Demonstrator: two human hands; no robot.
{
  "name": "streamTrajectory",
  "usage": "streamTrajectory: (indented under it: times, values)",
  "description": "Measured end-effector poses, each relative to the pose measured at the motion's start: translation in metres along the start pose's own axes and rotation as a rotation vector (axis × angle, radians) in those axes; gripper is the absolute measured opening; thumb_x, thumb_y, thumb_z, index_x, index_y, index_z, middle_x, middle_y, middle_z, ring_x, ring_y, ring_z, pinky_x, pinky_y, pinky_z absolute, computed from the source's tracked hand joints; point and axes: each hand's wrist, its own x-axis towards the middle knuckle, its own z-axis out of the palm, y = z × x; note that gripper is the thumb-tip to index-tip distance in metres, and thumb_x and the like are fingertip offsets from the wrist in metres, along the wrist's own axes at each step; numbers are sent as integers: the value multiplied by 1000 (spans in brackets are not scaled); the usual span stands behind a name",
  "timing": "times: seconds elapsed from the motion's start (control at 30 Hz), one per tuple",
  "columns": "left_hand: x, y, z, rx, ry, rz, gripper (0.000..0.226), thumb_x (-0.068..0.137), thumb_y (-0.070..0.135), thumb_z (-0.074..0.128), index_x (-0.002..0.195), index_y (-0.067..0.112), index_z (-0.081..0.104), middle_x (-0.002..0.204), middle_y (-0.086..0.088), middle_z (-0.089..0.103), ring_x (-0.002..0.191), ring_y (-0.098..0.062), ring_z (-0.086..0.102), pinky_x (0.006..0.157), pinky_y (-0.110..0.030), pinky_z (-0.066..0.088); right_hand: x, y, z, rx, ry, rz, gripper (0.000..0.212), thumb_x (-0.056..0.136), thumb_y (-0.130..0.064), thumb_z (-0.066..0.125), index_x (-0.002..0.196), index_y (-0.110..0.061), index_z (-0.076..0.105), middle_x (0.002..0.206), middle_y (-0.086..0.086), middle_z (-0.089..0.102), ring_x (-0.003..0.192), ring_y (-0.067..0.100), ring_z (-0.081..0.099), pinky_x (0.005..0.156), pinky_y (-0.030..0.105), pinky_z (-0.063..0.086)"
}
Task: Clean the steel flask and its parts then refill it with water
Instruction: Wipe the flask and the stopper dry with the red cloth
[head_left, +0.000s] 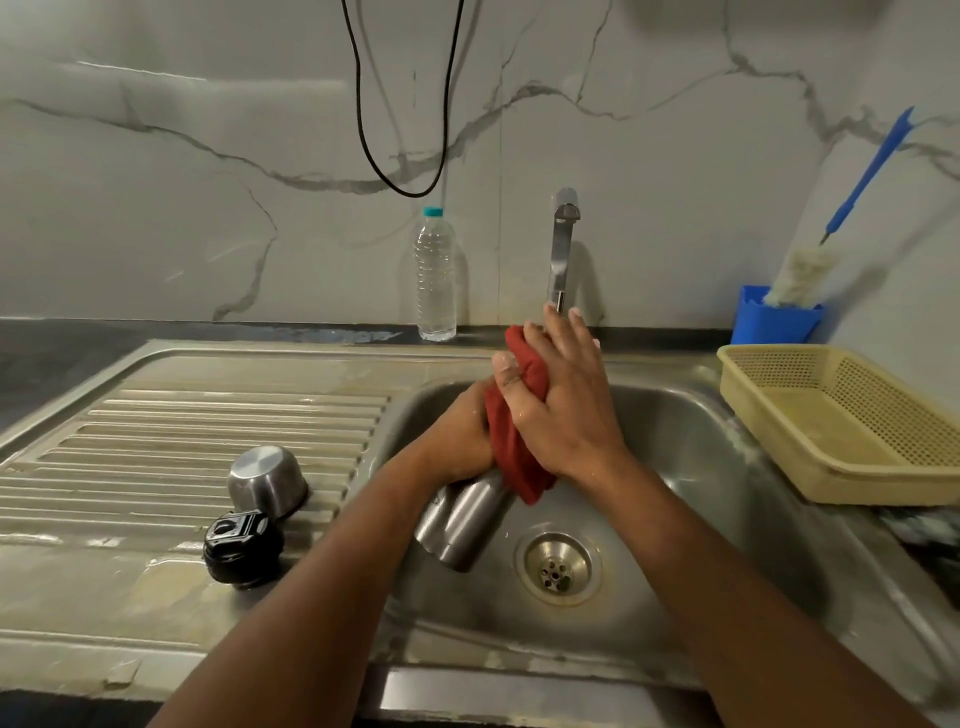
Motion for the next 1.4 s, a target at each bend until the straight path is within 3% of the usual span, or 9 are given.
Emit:
streamTrajectory:
  times: [0.2, 0.33, 0.4, 0.47, 0.7, 0.83, 1.03, 1.3, 1.4]
  values:
    - [1, 0, -12, 316, 382, -59, 0, 89, 15, 71, 89, 15, 71, 79, 4, 72, 73, -15, 68, 70, -41, 59, 0, 4, -3, -99, -49, -231, 80, 99, -71, 19, 163, -24, 34, 174, -6, 17, 161, 9, -3, 132, 46, 3]
    - [4, 4, -30, 40, 529, -262, 19, 78, 16, 87, 91, 17, 74, 80, -2, 76, 72, -20, 74, 67, -39, 64, -6, 2, 7, 184, -139, -209, 74, 104, -63, 37, 167, -36, 10, 174, -14, 7, 160, 8, 8, 130, 46, 15]
    - [4, 10, -32, -86, 481, -238, 30, 74, 15, 91, 100, 16, 76, 85, -3, 78, 75, -17, 76, 68, -33, 62, -8, -2, 11, 555, -185, -27, 75, 101, -66, 44, 164, -45, 9, 169, -9, 30, 150, 20, 40, 118, 45, 38]
    - [3, 14, -29, -171, 377, -197, 47, 70, 22, 93, 113, 15, 75, 94, -4, 80, 85, -21, 78, 78, -36, 63, -5, -10, 11, 932, -157, 211, 70, 96, -70, 50, 155, -33, 41, 140, 2, 65, 122, 24, 67, 100, 40, 55]
    - [2, 11, -20, -167, 91, -134, 50, 72, 27, 92, 118, 20, 73, 105, -5, 79, 97, -24, 77, 90, -45, 62, 7, 7, -19, 1471, 54, 556, 78, 100, -70, 39, 131, -5, 67, 124, 22, 73, 109, 38, 71, 99, 55, 57]
    - [5, 13, -12, -496, 184, -257, 87, 66, 25, 95, 140, 13, 51, 114, -17, 77, 100, -34, 77, 88, -50, 63, 8, 10, -25, 1482, 102, 555, 75, 100, -72, 39, 125, -10, 73, 121, 21, 74, 111, 39, 72, 99, 57, 56]
    - [4, 21, -4, -418, 302, -262, 26, 99, 20, 70, 114, -1, 68, 86, -10, 77, 72, -18, 71, 69, -31, 58, 3, -8, -10, 1356, 81, 572, 63, 102, -66, 43, 120, -12, 70, 104, 11, 80, 99, 29, 77, 88, 48, 62]
    - [6, 14, 10, -152, 187, -135, 54, 93, 59, 60, 104, 7, 68, 93, -16, 74, 87, -42, 70, 85, -61, 58, 5, -11, -17, 1384, 89, 644, 61, 105, -61, 41, 115, -8, 70, 92, 9, 80, 86, 25, 77, 77, 40, 63]
    - [6, 10, 11, -108, 193, -144, 55, 86, 63, 61, 103, 12, 68, 92, -6, 74, 85, -27, 70, 85, -52, 59, 7, -14, -20, 1353, 207, 602, 55, 105, -57, 45, 120, -10, 68, 101, 10, 77, 103, 31, 73, 91, 45, 61]
